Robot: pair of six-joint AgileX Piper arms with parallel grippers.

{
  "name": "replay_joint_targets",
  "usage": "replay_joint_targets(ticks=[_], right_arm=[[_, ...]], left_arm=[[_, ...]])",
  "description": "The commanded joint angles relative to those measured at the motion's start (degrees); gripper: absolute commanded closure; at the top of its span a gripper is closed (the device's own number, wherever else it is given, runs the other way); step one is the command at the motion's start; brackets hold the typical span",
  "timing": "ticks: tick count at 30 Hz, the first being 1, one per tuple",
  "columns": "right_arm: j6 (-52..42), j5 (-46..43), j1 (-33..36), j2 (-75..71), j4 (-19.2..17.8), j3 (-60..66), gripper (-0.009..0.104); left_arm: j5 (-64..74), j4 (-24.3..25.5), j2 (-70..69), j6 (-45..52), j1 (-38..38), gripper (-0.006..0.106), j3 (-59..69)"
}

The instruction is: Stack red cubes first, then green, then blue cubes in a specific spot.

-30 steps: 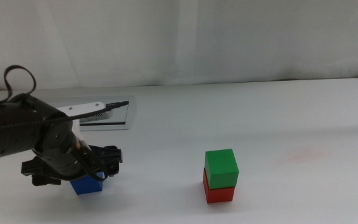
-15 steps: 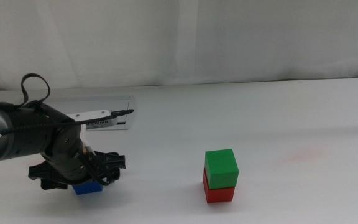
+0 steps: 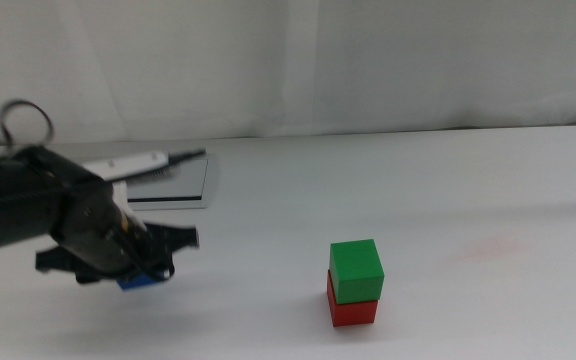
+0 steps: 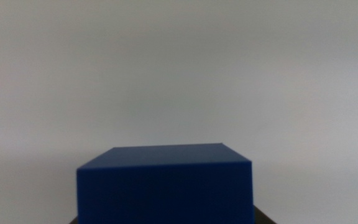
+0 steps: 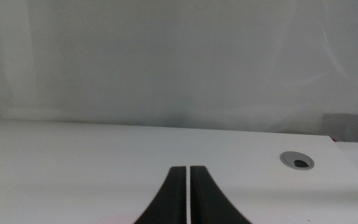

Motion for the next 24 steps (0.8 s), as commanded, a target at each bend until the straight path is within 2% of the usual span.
replay_joint_targets(ticks=[1, 7, 10, 17, 24], right_arm=[[-0.4, -0.2, -0.2, 0.0, -0.2, 2.0, 0.098], [-0.4, -0.2, -0.2, 0.0, -0.2, 2.0, 0.098], [-0.4, -0.2, -0.2, 0.0, -0.2, 2.0, 0.098], [-0.4, -0.2, -0.2, 0.0, -0.2, 2.0, 0.098], [-0.4, -0.2, -0.2, 0.0, -0.2, 2.0, 0.098]], left_arm=[[2.4, -0.4, -4.0, -1.5, -1.3, 0.103, -2.2], [16.2, -0.3, -7.4, -1.6, -9.1, 0.103, -14.6], [22.0, 0.8, -7.4, -5.6, -15.4, 0.103, -21.3], [30.1, 8.7, -5.1, -18.2, -31.0, 0.103, -33.7], [35.6, 10.3, 3.4, -22.6, -41.0, 0.103, -41.6]])
